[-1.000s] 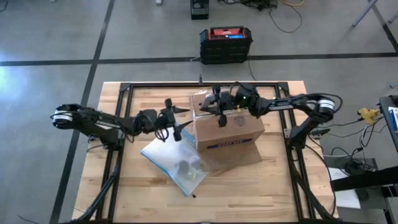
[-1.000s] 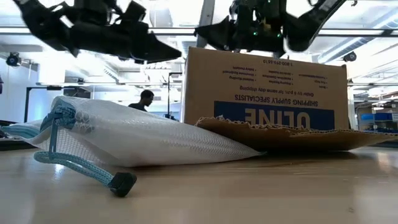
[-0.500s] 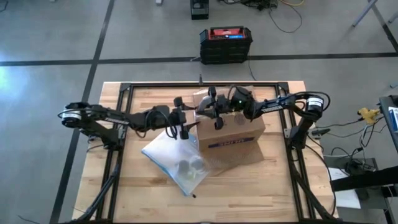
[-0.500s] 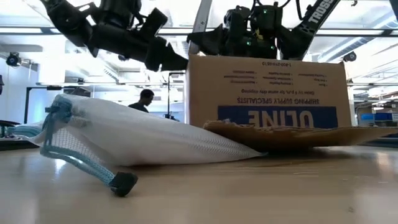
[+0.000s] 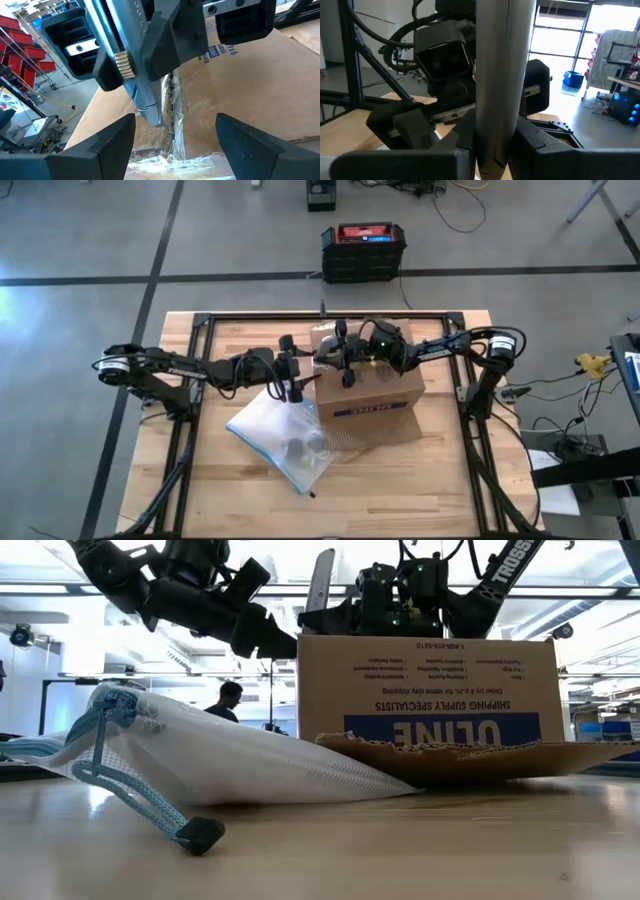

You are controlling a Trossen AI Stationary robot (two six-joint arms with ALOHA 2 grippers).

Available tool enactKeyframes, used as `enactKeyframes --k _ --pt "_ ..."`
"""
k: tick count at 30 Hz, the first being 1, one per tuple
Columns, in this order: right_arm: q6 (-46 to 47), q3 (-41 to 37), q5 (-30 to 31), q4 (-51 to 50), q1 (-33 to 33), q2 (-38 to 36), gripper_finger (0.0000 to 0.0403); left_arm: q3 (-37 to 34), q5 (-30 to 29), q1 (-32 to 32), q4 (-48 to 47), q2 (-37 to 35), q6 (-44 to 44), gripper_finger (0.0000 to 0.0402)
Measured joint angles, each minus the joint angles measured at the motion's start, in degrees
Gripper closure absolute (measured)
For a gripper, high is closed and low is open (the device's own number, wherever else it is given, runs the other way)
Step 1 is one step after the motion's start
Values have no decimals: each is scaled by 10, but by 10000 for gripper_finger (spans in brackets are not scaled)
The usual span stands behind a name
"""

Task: Pack items into zip bag
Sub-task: Break down the cardboard box until it is completely flat

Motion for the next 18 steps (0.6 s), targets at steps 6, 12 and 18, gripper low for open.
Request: enactKeyframes --k 6,12,18 --pt "-4 0 4 -1 4 0 347 0 18 1 -5 1 -16 138" --pt "-8 0 4 -20 7 0 347 -1 54 23 -10 1 -68 138" --pt "-7 0 5 -24 7 -1 347 -3 135 66 -10 2 -171 138"
